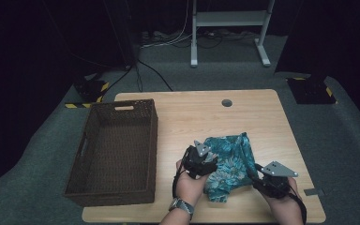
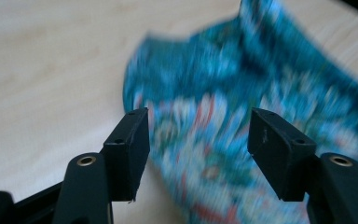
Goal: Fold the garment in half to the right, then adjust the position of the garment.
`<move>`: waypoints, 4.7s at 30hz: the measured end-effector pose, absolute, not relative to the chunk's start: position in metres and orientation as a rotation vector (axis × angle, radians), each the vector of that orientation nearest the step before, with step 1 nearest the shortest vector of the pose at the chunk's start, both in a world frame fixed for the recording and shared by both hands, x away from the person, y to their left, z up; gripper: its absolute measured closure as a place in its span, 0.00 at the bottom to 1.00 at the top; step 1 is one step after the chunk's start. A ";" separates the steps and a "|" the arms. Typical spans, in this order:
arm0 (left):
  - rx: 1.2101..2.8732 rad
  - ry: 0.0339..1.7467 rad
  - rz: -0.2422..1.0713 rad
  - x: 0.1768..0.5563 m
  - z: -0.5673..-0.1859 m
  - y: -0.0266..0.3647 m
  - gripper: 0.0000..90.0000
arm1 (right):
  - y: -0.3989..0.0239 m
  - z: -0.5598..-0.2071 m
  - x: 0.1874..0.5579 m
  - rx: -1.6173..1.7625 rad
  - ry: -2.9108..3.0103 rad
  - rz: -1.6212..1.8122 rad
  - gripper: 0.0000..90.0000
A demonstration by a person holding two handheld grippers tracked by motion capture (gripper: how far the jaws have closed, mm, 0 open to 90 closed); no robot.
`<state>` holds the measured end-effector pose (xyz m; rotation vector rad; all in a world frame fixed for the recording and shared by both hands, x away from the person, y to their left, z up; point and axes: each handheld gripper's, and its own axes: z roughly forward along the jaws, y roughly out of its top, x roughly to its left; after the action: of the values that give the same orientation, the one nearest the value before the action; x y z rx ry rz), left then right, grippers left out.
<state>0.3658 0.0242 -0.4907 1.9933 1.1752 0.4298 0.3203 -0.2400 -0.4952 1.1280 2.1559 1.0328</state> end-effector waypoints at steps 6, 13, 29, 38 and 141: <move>2.017 1.177 0.376 0.351 -0.507 0.024 0.41 | -0.247 -0.510 0.324 1.175 2.181 0.984 0.68; 2.044 1.178 0.364 0.345 -0.518 0.020 0.40 | -0.249 -0.520 0.327 1.201 2.199 0.968 0.69; 2.101 1.168 0.419 0.349 -0.532 0.020 0.41 | -0.245 -0.533 0.333 1.203 2.237 0.959 0.71; 2.074 1.195 0.479 0.338 -0.535 0.037 0.41 | -0.232 -0.534 0.320 1.149 2.276 0.983 0.71; 1.949 1.403 0.497 0.377 -0.530 0.082 0.44 | -0.252 -0.541 0.327 1.271 2.203 0.977 0.29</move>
<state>0.3771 0.0824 -0.5303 1.9493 1.4030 0.4971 0.3274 -0.2525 -0.5405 1.2706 2.2033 0.9767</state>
